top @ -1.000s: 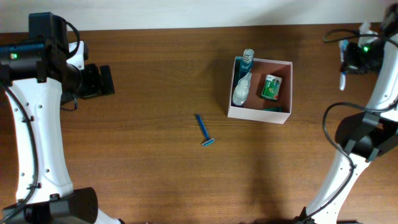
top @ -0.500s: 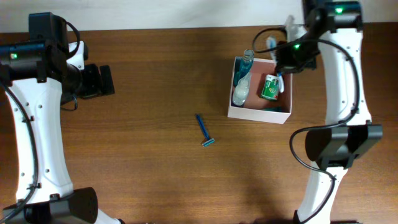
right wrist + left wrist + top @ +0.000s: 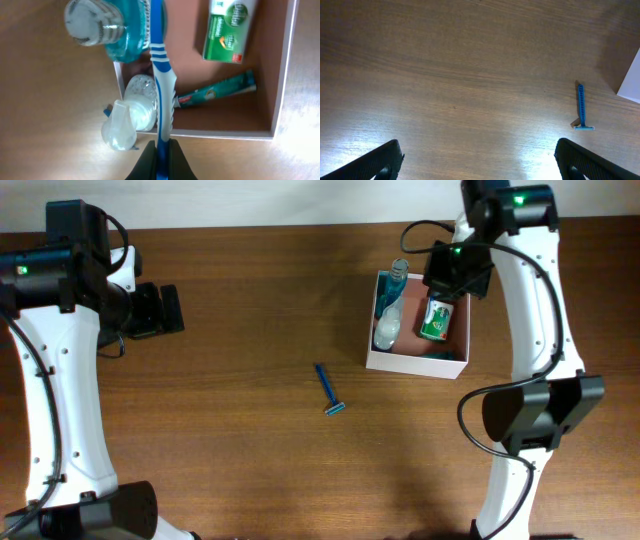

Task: Pack container
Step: 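Carry the toothbrush into the pink box and release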

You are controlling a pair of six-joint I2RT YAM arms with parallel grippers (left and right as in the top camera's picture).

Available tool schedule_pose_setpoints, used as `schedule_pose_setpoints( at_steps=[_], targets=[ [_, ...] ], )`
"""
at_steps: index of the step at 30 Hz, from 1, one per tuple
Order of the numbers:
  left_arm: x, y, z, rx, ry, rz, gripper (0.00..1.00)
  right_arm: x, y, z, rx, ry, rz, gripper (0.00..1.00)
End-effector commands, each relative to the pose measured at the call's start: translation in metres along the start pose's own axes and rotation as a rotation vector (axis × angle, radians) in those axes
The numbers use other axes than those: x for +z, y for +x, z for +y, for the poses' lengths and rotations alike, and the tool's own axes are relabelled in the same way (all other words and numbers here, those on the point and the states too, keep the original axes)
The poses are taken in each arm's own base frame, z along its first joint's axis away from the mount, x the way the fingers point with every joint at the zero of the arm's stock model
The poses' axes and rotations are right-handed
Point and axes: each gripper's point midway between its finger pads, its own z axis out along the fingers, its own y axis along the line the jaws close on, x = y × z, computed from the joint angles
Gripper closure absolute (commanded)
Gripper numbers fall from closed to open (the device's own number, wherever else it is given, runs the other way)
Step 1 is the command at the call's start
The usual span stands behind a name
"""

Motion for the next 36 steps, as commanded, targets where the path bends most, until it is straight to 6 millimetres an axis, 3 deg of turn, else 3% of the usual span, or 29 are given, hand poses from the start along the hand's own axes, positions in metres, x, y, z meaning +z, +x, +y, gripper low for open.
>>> schedule_pose_setpoints(
  at_steps=[1,13,27,28,30,36],
  targets=[
    [-0.004,0.001,0.001,0.014,-0.003,-0.011,0.01,0.005,-0.001,-0.008,0.254,0.065,-0.021,0.96],
    [-0.004,0.001,0.001,0.014,-0.003,-0.011,0.01,0.015,-0.014,-0.041,0.293,0.245,-0.111,0.96],
    [-0.004,0.001,0.001,0.014,-0.003,-0.011,0.01,0.025,-0.011,-0.043,0.282,0.252,-0.086,0.95],
    [-0.004,0.001,0.001,0.014,-0.003,-0.011,0.01,0.025,-0.011,-0.043,0.282,0.252,-0.086,0.82],
    [-0.004,0.001,0.001,0.014,-0.003,-0.011,0.01,0.025,-0.011,-0.042,0.28,0.251,-0.088,0.75],
    [-0.004,0.001,0.001,0.014,-0.003,-0.011,0.0,0.026,-0.014,-0.04,0.277,0.244,-0.099,0.37]
  ],
)
